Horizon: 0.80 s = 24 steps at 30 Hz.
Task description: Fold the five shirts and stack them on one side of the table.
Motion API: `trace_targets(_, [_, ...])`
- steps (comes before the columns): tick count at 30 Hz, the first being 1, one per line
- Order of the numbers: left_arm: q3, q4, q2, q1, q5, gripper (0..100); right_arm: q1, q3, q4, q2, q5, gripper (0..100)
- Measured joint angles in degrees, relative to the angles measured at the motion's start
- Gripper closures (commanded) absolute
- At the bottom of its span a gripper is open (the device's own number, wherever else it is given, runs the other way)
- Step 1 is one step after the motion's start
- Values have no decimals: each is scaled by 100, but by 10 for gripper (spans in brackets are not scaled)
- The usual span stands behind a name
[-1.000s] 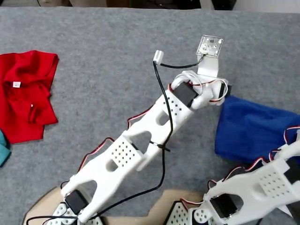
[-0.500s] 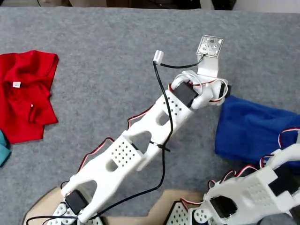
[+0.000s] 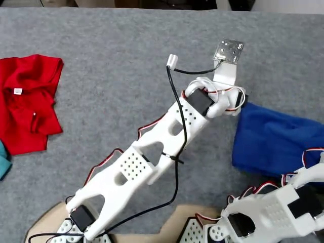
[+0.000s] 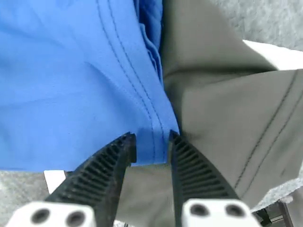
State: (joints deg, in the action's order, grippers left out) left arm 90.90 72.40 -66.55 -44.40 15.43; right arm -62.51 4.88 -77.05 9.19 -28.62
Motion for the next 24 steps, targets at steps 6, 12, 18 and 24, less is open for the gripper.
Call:
trace_targets(6, [0,0,0,0,-35,832,0,0,149,9,0,857])
trace_targets(12, [0,0,0,0,-35,832,0,0,176,360,0,858])
trace_targets(18, [0,0,0,0,-35,832,0,0,211,378,0,863])
trace_targets(24, [0,0,0,0,-35,832,70,0,211,422,-141,949])
